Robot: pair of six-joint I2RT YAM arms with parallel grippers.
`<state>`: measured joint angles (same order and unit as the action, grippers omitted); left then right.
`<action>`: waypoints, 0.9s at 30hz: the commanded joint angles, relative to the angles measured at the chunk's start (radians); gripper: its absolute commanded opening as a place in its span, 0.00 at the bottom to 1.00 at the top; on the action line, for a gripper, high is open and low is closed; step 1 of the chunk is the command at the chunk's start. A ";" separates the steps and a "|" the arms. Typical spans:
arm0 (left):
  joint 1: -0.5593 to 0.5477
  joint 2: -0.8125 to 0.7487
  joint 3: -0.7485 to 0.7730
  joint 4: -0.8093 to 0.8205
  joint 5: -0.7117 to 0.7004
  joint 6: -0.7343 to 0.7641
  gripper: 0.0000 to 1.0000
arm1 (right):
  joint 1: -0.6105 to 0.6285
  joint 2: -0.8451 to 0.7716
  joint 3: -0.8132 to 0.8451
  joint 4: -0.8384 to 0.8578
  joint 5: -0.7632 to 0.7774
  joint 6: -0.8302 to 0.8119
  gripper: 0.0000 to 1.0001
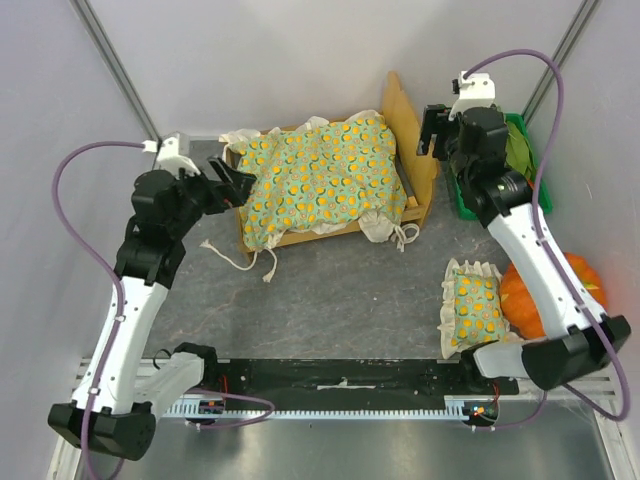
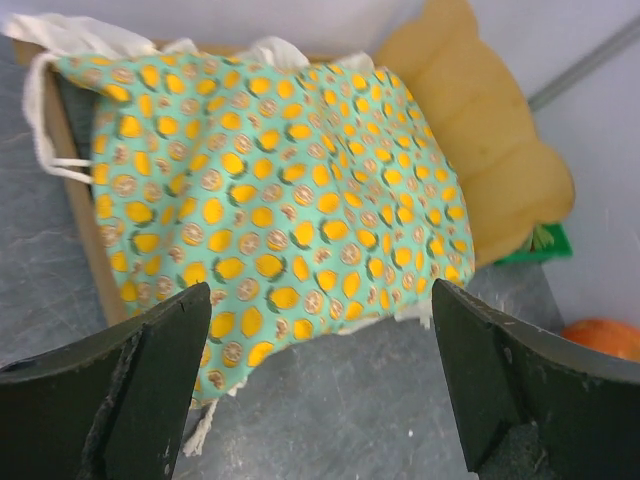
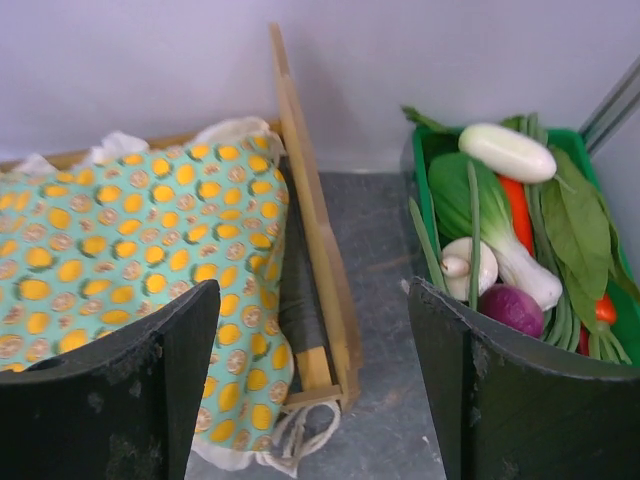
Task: Set up the pet bed
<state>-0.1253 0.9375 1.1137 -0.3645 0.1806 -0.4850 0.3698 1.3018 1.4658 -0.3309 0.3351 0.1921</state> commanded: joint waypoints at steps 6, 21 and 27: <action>-0.293 0.034 0.012 0.033 -0.043 0.209 0.97 | -0.140 0.261 0.053 -0.122 -0.183 -0.026 0.82; -0.445 0.040 -0.048 0.035 -0.070 0.312 0.98 | -0.016 0.036 -0.266 -0.031 -0.429 0.047 0.00; -0.629 0.138 -0.028 0.044 -0.205 0.373 0.99 | 0.119 -0.088 -0.380 -0.026 -0.343 0.205 0.00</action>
<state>-0.6556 1.0103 1.0630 -0.3550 0.0776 -0.2050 0.3794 1.3033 1.1324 -0.4015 0.1368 0.2565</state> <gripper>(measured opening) 0.983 0.158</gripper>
